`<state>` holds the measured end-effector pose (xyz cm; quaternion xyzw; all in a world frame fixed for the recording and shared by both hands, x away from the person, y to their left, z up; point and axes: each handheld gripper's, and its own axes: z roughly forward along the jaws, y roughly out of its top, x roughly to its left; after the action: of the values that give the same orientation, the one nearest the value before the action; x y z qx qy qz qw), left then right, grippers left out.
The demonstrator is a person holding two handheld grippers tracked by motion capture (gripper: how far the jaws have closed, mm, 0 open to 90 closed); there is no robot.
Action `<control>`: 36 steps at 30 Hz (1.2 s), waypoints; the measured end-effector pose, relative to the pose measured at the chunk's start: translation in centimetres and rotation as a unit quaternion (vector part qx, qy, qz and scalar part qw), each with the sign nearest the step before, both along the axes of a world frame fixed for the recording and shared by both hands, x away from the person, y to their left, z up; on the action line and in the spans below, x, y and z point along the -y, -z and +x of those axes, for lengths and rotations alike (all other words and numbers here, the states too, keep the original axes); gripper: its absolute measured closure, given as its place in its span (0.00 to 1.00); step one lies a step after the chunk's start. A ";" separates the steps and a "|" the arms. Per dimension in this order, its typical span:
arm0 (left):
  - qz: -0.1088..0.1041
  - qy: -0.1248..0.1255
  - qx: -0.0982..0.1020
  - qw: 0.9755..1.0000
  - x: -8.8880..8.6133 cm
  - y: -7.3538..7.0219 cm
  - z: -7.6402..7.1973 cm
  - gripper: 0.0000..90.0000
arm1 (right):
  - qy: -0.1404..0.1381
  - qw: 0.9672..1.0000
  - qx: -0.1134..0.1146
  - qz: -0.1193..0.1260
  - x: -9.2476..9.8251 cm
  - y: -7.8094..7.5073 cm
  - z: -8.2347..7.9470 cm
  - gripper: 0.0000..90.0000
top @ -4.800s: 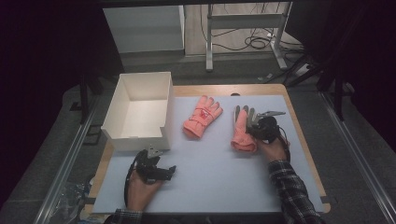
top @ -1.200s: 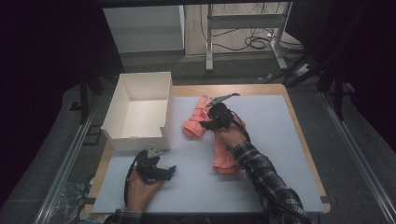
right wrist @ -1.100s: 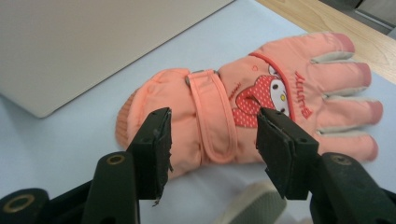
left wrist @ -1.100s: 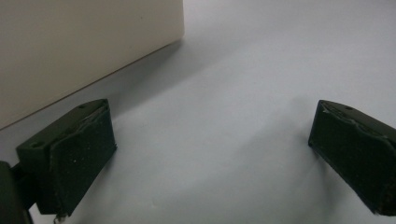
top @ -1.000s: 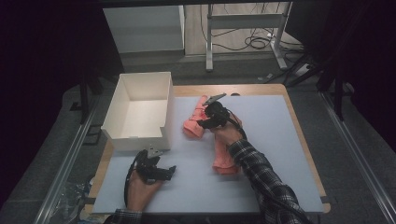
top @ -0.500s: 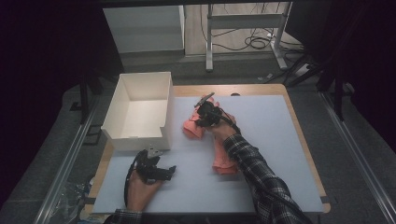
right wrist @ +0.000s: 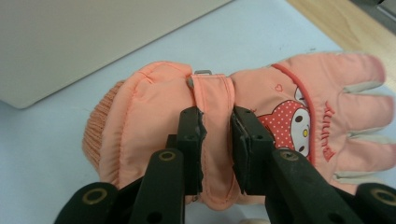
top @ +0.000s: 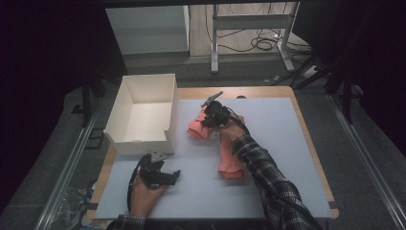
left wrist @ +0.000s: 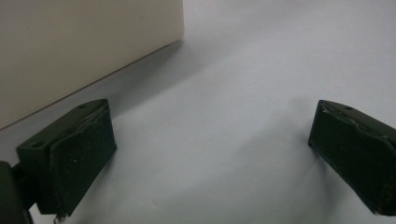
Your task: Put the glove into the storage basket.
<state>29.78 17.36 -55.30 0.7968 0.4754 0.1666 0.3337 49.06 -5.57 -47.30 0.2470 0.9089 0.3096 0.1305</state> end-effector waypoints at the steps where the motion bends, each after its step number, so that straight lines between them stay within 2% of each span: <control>1: 0.000 0.000 0.000 1.000 0.0 0.0 0.0 0.00 | -0.004 1.000 0.002 0.000 0.1 -0.3 -0.1 0.82; 10: 0.001 0.001 0.001 1.000 0.0 0.0 0.0 0.00 | -0.024 0.999 0.021 0.001 0.6 -2.5 -1.0 0.86; 17: 0.002 0.001 0.001 1.000 0.0 0.0 0.0 0.01 | -0.033 0.999 0.025 0.010 0.8 -3.7 -1.6 0.87; 20: 0.002 0.001 0.001 1.000 0.0 0.0 0.0 0.01 | -0.038 0.999 0.011 0.015 0.8 -3.7 -1.7 0.87; 24: 0.002 0.001 0.001 1.000 0.0 0.0 0.0 0.01 | -0.044 0.999 -0.012 0.006 0.3 -2.5 -1.9 0.86; 25: 0.002 0.001 0.001 1.000 0.0 0.0 0.0 0.01 | -0.047 0.999 -0.021 0.003 0.2 -2.1 -1.9 0.84; 27: 0.002 0.001 0.001 1.000 0.0 0.0 0.0 0.01 | -0.048 0.999 -0.024 0.002 0.1 -1.7 -2.0 0.80; 29: 0.002 0.001 0.001 1.000 0.0 0.0 0.0 0.01 | -0.050 0.998 -0.031 0.011 0.2 -1.8 -1.9 0.75; 30: 0.001 0.001 0.001 1.000 0.0 0.0 0.0 0.01 | -0.045 0.998 -0.037 0.031 0.6 -2.3 -1.8 0.71; 31: 0.001 0.001 0.001 1.000 0.0 0.0 0.0 0.01 | -0.045 0.998 -0.037 0.031 0.6 -2.3 -1.8 0.71; 33: 0.000 0.000 0.001 1.000 0.0 0.0 0.0 0.01 | -0.035 0.997 -0.041 0.048 1.0 -2.8 -1.5 0.68; 36: 0.001 0.001 0.001 1.000 0.0 0.0 0.0 0.00 | -0.016 0.999 -0.031 0.038 1.3 -2.9 -0.9 0.66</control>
<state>29.79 17.38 -55.30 0.7975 0.4742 0.1675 0.3332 48.13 -6.87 -44.40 0.2462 0.9038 0.3387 0.0877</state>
